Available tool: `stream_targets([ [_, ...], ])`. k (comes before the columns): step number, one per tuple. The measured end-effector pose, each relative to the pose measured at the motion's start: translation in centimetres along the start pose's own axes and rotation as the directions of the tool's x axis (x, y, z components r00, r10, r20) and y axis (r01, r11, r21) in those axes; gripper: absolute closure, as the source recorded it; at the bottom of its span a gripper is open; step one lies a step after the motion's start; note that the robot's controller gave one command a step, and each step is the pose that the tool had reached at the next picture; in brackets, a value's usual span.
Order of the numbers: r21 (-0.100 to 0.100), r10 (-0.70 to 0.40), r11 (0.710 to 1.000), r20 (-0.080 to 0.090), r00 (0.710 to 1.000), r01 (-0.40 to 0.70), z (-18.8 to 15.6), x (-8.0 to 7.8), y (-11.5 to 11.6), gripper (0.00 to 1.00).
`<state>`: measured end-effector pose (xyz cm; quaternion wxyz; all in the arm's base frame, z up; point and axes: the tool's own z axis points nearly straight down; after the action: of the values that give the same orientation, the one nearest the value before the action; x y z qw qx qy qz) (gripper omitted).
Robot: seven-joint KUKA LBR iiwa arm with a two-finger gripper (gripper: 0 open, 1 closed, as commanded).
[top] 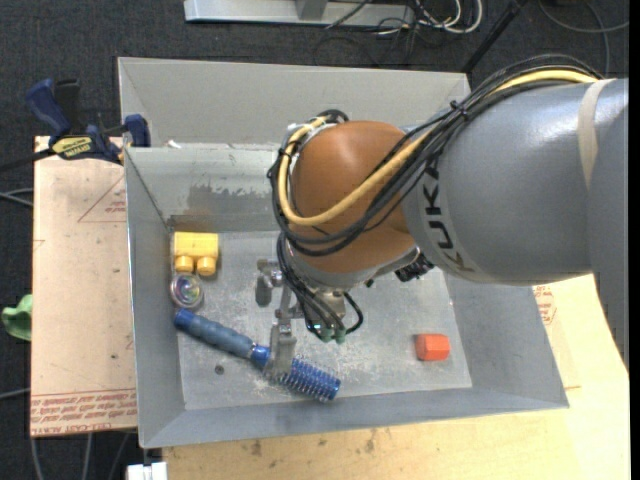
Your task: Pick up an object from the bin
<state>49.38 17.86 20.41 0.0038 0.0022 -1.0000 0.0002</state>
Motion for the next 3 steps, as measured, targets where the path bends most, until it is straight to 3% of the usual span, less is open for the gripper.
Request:
stream_targets([
  [1,0.000,0.156,0.988,0.001,0.988,-0.156,13.9,-1.1,0.9,0.00],
  [2,-0.003,0.235,0.972,0.007,0.972,-0.235,10.4,0.6,1.1,0.00],
  [3,-0.002,0.354,0.935,0.004,0.935,-0.354,10.5,1.5,-0.2,0.00],
])
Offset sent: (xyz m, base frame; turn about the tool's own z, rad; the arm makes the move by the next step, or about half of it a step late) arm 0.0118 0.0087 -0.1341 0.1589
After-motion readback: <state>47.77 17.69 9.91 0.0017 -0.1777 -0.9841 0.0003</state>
